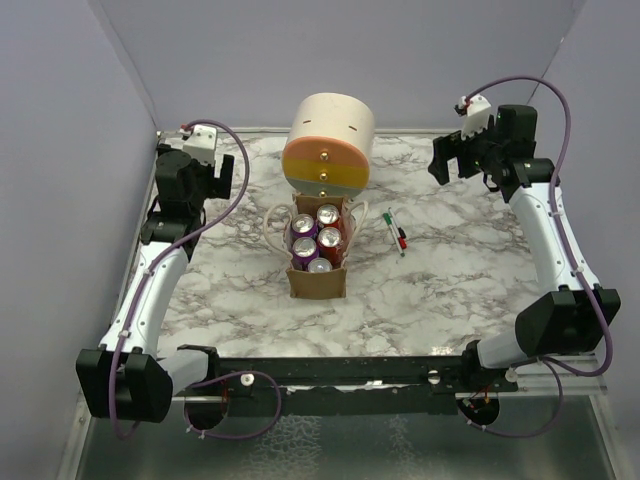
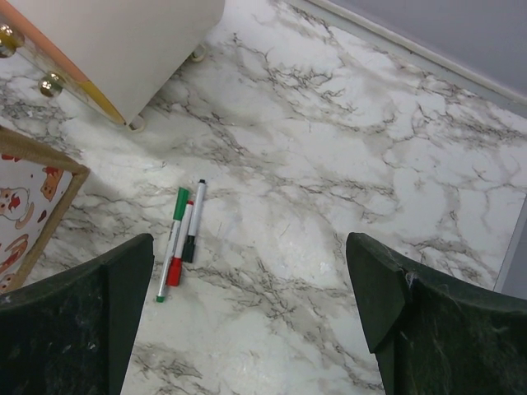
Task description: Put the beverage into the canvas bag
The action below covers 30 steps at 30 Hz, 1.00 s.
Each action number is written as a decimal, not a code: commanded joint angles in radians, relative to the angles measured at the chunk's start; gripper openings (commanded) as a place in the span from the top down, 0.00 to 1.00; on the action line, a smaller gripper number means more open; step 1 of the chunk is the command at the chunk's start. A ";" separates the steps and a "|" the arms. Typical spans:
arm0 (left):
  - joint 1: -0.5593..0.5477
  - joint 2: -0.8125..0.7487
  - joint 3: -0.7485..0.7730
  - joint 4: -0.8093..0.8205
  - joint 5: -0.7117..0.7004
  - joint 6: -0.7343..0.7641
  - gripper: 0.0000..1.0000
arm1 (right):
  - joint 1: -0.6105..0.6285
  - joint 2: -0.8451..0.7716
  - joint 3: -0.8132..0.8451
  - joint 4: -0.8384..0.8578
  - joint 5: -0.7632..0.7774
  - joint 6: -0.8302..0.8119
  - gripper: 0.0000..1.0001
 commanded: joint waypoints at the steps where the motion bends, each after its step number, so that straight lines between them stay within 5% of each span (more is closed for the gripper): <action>1: 0.018 -0.017 -0.014 0.108 -0.040 -0.038 0.01 | -0.003 -0.025 -0.019 0.106 0.024 0.021 0.00; 17: 0.019 -0.021 -0.022 0.158 0.000 -0.091 0.01 | -0.003 -0.105 -0.283 0.643 0.084 0.246 0.01; 30: 0.023 -0.067 -0.053 0.183 -0.120 -0.123 0.01 | -0.003 -0.188 -0.361 0.612 0.088 0.255 0.01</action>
